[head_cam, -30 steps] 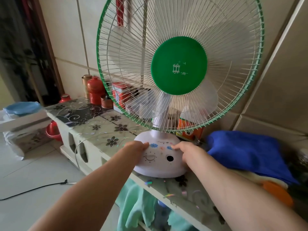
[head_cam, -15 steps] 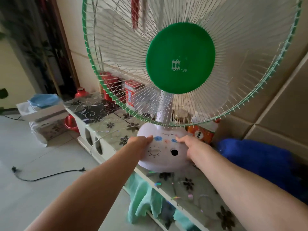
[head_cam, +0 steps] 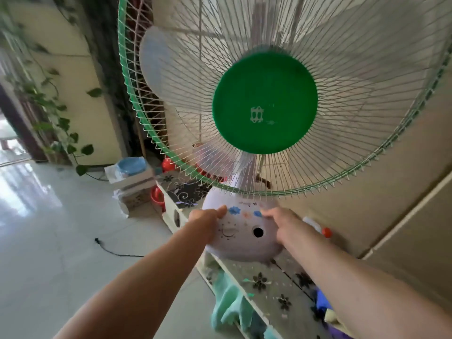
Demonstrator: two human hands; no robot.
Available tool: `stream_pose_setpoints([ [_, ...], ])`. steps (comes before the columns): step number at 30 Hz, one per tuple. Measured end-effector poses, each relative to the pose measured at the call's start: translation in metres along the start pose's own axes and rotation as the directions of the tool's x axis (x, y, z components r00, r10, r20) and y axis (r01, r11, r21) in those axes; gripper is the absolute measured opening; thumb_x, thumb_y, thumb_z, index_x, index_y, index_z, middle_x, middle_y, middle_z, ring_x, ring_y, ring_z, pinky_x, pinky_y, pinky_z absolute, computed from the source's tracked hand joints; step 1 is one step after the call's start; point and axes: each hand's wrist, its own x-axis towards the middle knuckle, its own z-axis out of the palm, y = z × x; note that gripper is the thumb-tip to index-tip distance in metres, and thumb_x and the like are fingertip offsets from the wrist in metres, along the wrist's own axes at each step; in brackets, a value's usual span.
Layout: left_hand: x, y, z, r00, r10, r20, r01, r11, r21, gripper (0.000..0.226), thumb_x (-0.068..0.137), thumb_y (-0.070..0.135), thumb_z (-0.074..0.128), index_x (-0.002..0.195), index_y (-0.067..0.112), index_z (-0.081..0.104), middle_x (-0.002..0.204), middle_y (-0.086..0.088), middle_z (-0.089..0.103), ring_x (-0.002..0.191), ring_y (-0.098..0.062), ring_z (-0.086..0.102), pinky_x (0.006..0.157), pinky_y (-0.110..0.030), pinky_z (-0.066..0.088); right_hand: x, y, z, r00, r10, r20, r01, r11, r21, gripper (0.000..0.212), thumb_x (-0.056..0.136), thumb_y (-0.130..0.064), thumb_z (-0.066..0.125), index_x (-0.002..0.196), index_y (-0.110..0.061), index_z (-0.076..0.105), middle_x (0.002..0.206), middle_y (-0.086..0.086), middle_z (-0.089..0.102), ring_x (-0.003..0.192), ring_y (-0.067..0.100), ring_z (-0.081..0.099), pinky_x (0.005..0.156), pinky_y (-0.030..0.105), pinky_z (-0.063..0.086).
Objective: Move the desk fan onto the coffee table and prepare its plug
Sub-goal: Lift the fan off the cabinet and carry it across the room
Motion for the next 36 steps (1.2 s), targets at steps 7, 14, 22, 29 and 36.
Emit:
stream_pose_setpoints([
  [7, -0.139, 0.07, -0.083, 0.981, 0.17, -0.092, -0.175, 0.983, -0.049, 0.056, 0.08, 0.024, 0.081, 0.124, -0.002, 0.06, 0.124, -0.023, 0.066, 0.102, -0.037, 0.069, 0.084, -0.044, 0.058, -0.122, -0.064, 0.036, 0.994, -0.073, 0.077, 0.086, 0.979, -0.186, 0.042, 0.082, -0.016, 0.074, 0.117, 0.004, 0.063, 0.117, 0.019, 0.066, 0.108, 0.036, 0.063, 0.101, 0.042, 0.046],
  [14, -0.296, 0.085, -0.171, 0.972, 0.084, -0.217, -0.124, 0.976, -0.18, 0.036, 0.086, 0.025, 0.078, 0.105, 0.0, 0.06, 0.086, -0.016, 0.07, 0.066, -0.03, 0.066, 0.047, -0.034, 0.056, -0.26, -0.076, 0.078, 0.945, -0.061, 0.321, 0.136, 0.966, -0.218, 0.02, 0.093, -0.009, 0.061, 0.11, 0.001, 0.064, 0.111, 0.017, 0.063, 0.109, 0.03, 0.061, 0.108, 0.043, 0.042],
  [22, -0.44, 0.033, -0.288, 0.938, 0.122, -0.325, -0.206, 0.949, -0.238, 0.05, 0.09, 0.021, 0.072, 0.129, -0.004, 0.053, 0.122, -0.022, 0.065, 0.104, -0.036, 0.065, 0.094, -0.044, 0.052, -0.414, -0.026, 0.125, 0.821, -0.088, 0.565, 0.233, 0.954, -0.189, 0.016, 0.092, 0.002, 0.059, 0.078, -0.005, 0.064, 0.045, -0.002, 0.066, 0.07, 0.018, 0.066, 0.087, 0.028, 0.055],
  [29, -0.522, -0.04, -0.411, 0.889, 0.087, -0.449, -0.242, 0.923, -0.299, 0.036, 0.081, 0.026, 0.081, 0.08, 0.0, 0.056, 0.064, -0.016, 0.071, 0.051, -0.033, 0.068, 0.04, -0.029, 0.049, -0.545, 0.045, 0.181, 0.755, 0.033, 0.654, 0.217, 0.93, -0.298, 0.01, 0.087, 0.0, 0.061, 0.094, -0.002, 0.068, 0.104, 0.017, 0.069, 0.106, 0.034, 0.065, 0.101, 0.05, 0.048],
  [36, -0.607, -0.126, -0.556, 0.781, 0.077, -0.62, -0.304, 0.914, -0.269, 0.046, 0.068, 0.032, 0.09, 0.087, 0.003, 0.059, 0.077, -0.016, 0.073, 0.063, -0.033, 0.072, 0.052, -0.032, 0.056, -0.676, 0.151, 0.253, 0.721, 0.051, 0.691, 0.292, 0.882, -0.37, 0.022, 0.088, -0.006, 0.063, 0.109, -0.002, 0.068, 0.108, 0.019, 0.067, 0.106, 0.035, 0.064, 0.104, 0.052, 0.045],
])
